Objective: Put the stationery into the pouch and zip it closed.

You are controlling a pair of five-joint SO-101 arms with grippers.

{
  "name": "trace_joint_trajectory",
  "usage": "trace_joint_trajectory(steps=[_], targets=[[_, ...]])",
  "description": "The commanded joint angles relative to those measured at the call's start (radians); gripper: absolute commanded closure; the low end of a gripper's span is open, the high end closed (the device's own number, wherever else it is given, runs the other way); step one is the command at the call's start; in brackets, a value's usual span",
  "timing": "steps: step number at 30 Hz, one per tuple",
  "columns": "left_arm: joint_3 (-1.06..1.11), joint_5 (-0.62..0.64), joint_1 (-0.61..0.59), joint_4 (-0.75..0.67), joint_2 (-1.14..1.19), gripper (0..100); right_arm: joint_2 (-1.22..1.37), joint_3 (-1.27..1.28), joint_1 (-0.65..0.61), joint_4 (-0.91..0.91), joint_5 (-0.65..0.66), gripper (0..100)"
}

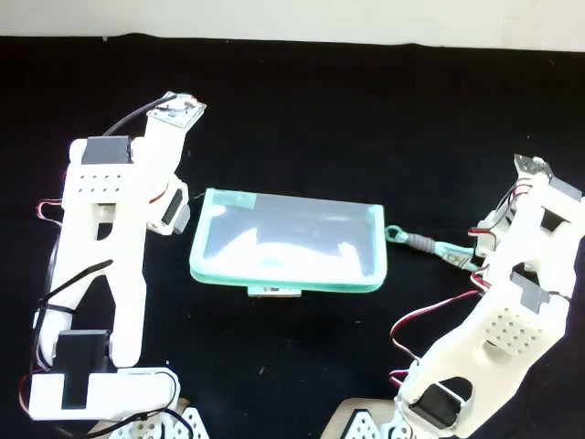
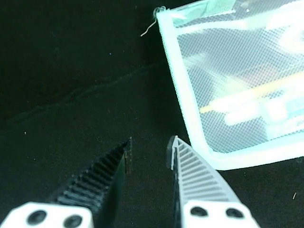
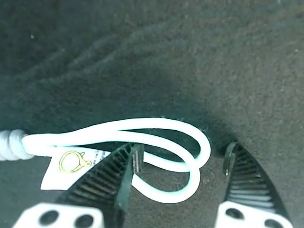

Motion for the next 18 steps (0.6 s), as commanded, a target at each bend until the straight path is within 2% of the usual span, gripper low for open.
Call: trace_joint_trajectory(steps=[1, 4, 5, 6, 12, 18], targets=[[-0.028, 0.012, 0.01, -0.002, -0.002, 85, 0.027, -0.019, 0.002, -0.03, 0.0, 78.9], [-0.025, 0.012, 0.01, 0.0, -0.002, 85, 0.027, -0.019, 0.001, -0.028, -0.009, 97.3], [-0.018, 0.012, 0.01, -0.003, -0.002, 85, 0.027, -0.024, 0.002, -0.027, -0.025, 99.8], [-0.01, 0.012, 0.01, -0.003, -0.002, 85, 0.025, -0.025, 0.005, -0.022, -0.046, 97.5], [0.019, 0.012, 0.01, -0.005, -0.002, 85, -0.022, -0.085, -0.005, 0.065, -0.069, 99.1], [0.01, 0.012, 0.024, -0.005, -0.012, 85, -0.282, -0.162, -0.047, 0.196, -0.069, 99.1]])
